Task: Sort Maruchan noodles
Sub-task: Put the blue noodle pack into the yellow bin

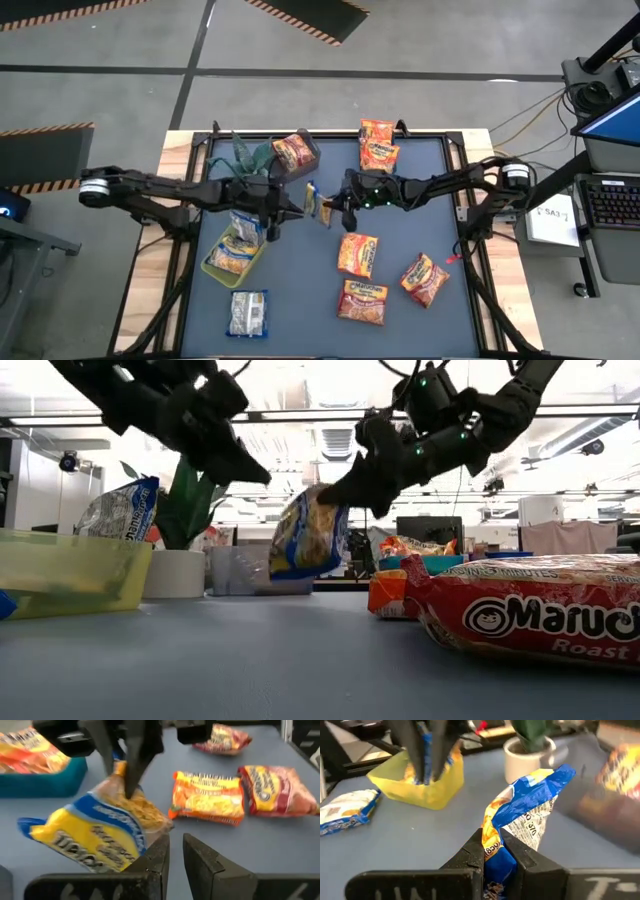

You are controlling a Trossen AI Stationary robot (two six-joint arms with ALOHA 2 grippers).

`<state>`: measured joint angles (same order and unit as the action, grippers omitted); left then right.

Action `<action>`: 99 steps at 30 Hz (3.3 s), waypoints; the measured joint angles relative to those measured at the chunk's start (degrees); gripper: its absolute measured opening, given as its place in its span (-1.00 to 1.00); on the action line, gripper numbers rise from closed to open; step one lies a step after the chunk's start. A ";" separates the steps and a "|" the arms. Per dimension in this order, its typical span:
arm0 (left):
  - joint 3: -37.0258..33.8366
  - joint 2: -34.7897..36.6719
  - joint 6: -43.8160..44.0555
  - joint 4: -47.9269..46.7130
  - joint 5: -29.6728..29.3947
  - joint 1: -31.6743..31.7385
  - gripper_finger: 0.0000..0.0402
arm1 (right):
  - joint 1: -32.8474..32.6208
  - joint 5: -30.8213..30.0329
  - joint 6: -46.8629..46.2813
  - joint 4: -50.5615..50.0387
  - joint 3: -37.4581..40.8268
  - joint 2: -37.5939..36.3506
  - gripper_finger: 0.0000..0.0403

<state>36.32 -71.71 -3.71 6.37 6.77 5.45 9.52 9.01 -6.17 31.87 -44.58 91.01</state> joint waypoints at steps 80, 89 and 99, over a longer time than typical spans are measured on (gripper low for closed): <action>-4.11 -0.81 7.99 16.00 3.00 -0.96 -0.58 | -8.71 -10.62 17.23 -8.50 0.00 -14.18 0.07; 0.70 7.62 11.79 2.27 2.90 -4.43 -0.58 | -7.97 -10.79 20.46 -14.08 -0.02 -24.46 0.07; 19.89 8.65 5.81 -42.13 2.49 -11.45 -0.59 | -7.98 -10.77 23.73 -13.99 -0.02 -26.14 0.07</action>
<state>56.20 -63.06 2.10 -35.76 9.26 -6.00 1.54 -1.76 17.56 17.88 -44.60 64.87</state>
